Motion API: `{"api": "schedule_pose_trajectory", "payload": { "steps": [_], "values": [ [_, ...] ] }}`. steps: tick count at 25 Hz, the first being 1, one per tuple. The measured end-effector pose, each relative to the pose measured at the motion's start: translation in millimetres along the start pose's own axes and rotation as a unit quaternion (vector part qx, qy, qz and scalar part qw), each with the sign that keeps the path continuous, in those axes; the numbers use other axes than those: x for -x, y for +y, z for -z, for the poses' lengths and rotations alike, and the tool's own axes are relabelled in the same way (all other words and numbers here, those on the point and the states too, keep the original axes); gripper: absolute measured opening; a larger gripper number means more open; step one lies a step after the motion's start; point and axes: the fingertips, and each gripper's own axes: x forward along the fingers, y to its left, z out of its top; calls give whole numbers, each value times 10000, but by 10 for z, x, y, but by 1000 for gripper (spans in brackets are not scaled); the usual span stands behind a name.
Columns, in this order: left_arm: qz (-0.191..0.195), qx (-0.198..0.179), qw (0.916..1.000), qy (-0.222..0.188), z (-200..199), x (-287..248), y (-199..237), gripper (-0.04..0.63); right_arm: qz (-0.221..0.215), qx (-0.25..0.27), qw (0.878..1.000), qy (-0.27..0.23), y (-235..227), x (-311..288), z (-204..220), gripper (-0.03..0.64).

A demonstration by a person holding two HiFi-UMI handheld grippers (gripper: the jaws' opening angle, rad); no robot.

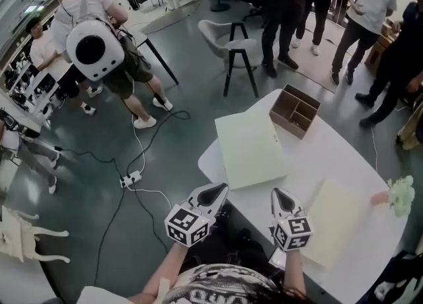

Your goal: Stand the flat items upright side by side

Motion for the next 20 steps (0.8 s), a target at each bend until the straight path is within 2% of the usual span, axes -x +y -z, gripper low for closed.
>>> {"api": "schedule_pose_trajectory", "payload": {
  "steps": [4,8,13,14,16,20],
  "values": [
    [138,-2,9998,162,-11,-262,384,20,321,-175,9993,51,-180,-227,19,2],
    [456,1,9980,440,-1,-542,791,20,866,-515,9949,90,-366,-402,74,3],
    [757,-37,9942,758,40,-917,1300,28,1454,-880,9851,273,-699,-641,220,79],
    [800,-26,9933,835,57,-984,1403,53,1560,-942,9826,352,-765,-687,264,108],
    [868,1,9910,1015,115,-1120,1601,145,1753,-1110,9767,546,-896,-763,373,190],
    [806,267,9874,1334,300,-1402,1997,225,2097,-1624,9610,785,-1132,-834,570,276]
  ]
}}
